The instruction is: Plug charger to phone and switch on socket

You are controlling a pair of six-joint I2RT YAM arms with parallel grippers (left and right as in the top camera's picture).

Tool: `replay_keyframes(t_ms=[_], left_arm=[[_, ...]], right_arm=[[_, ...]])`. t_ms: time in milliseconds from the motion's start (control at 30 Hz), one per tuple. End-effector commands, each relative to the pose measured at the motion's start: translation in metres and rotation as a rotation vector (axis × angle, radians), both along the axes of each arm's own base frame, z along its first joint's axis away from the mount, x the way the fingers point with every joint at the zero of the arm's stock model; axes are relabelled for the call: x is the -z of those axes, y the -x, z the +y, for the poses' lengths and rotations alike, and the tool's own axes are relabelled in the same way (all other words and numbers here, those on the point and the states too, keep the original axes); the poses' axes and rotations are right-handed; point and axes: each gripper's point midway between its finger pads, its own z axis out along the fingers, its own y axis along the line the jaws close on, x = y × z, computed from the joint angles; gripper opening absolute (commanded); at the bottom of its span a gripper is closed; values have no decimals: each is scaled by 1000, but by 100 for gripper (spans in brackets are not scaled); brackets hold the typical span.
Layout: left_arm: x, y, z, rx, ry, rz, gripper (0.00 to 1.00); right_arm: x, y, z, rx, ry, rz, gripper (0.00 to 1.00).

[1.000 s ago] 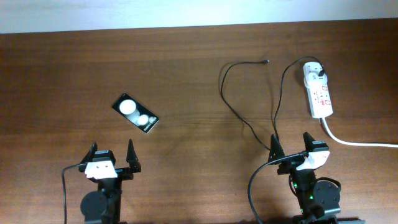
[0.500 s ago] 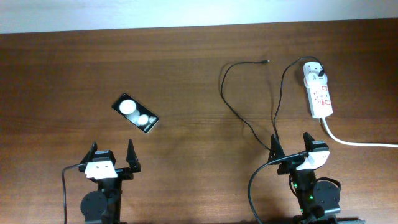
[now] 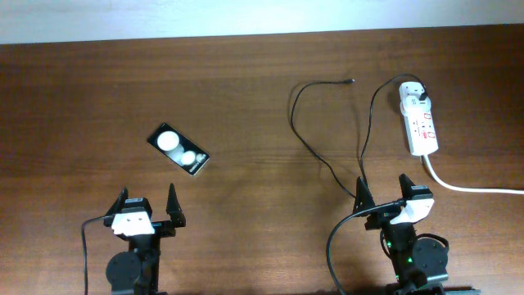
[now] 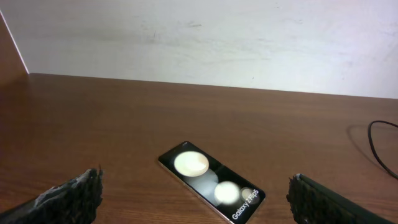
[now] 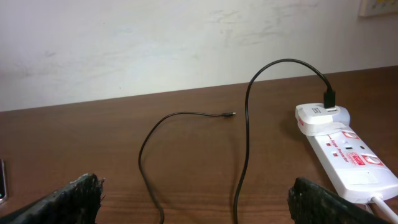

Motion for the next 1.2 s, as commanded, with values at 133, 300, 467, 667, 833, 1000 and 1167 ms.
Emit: replay_keyframes(t_ms=[133,300,467,667,833,1000,1167], left_arm=[[-4,-1,1,-4,-18,-21,99],[-69,6,-16,89,-29,-221,99],[-140,22,-17,88,-40,-338,99],[-186,-7,-15,89,-23,-154,99],[-191,-36,-14,91,-4,49,99],[-188,-54,-13,91,10,194,99],[-178,-52,-13,92,14,236,99]], right_arm=[[3,1,3,-16,8,4,99],[3,1,3,-16,8,4,99],[3,1,3,-16,8,4,99],[3,1,3,-16,8,5,99],[3,1,3,-16,8,5,99],[3,1,3,-16,8,5,99],[3,1,3,-16,8,5,99]])
